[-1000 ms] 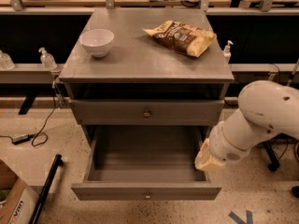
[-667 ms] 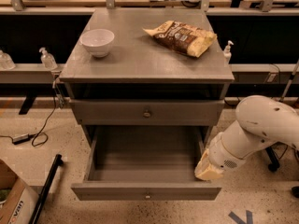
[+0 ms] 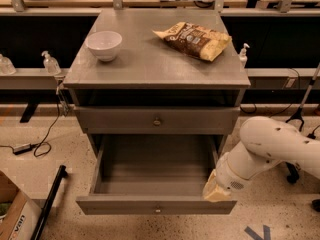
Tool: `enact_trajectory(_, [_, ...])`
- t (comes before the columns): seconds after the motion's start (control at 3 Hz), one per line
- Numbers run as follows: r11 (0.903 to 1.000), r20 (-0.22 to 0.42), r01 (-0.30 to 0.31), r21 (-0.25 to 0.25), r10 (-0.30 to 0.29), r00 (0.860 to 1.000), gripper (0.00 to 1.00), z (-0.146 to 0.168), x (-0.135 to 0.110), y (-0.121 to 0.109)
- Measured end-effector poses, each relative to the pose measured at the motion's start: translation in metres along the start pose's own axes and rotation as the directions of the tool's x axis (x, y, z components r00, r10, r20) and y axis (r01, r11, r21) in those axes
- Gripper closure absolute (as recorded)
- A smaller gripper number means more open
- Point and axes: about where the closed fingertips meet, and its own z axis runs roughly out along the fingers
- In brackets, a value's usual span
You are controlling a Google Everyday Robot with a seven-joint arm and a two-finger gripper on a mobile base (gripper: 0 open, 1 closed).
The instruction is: Close middle drawer
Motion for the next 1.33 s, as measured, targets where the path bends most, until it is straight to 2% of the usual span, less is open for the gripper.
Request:
enact_trajectory(0.33, [0.9998,-0.031,0.018,-0.005,-0.018,0.999,1.00,0.048,0.007,0.002])
enact_trajectory(0.67, [0.9997,-0.040,0.018,-0.018,-0.019,0.999,1.00,0.081,0.016,-0.001])
enact_trajectory(1.0, [0.9972,-0.010,-0.033,-0.067,0.032,0.999,1.00,0.117,0.030,-0.005])
enact_trajectory(1.33, [0.9975,-0.028,-0.031,-0.063,0.029,0.999,1.00,0.111,0.031,-0.002])
